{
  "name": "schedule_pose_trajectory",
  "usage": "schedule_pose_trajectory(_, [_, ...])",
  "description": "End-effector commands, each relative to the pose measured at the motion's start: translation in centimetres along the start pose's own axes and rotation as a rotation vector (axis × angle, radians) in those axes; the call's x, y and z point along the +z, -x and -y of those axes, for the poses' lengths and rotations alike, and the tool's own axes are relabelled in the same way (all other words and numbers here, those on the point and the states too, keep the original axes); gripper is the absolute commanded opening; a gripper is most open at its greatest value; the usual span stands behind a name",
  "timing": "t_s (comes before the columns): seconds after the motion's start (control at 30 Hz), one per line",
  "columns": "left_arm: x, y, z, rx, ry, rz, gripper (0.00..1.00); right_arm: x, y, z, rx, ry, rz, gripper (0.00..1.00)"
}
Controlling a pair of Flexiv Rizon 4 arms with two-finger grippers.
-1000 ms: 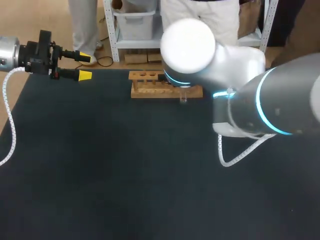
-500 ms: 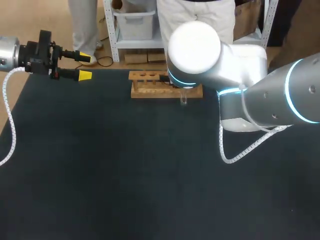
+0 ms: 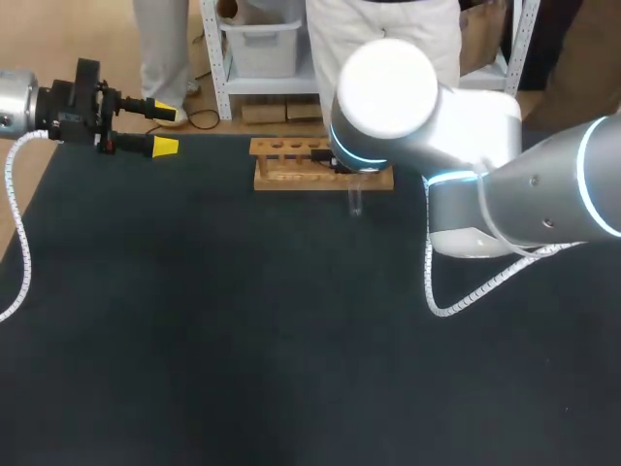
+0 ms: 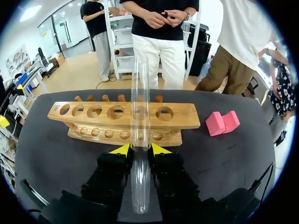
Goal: Grasp the test tube, adjust it, and insert it.
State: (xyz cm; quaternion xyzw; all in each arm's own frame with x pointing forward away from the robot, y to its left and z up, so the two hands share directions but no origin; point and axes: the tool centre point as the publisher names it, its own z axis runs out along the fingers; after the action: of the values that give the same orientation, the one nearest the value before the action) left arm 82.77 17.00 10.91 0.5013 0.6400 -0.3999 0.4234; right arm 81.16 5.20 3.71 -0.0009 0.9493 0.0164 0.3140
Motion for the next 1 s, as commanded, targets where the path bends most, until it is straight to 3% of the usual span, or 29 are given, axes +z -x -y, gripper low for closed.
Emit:
schedule_pose_trajectory(0.03, [-0.01, -0.06, 0.15, 0.002, 0.003, 0.001, 1.0, 0.28, -0.11, 0.15, -0.003, 0.005, -0.008, 0.0])
schedule_pose_trajectory(1.0, [-0.01, -0.06, 0.15, 0.002, 0.003, 0.001, 1.0, 1.11, -0.55, -0.03, -0.048, 0.063, -0.087, 0.0])
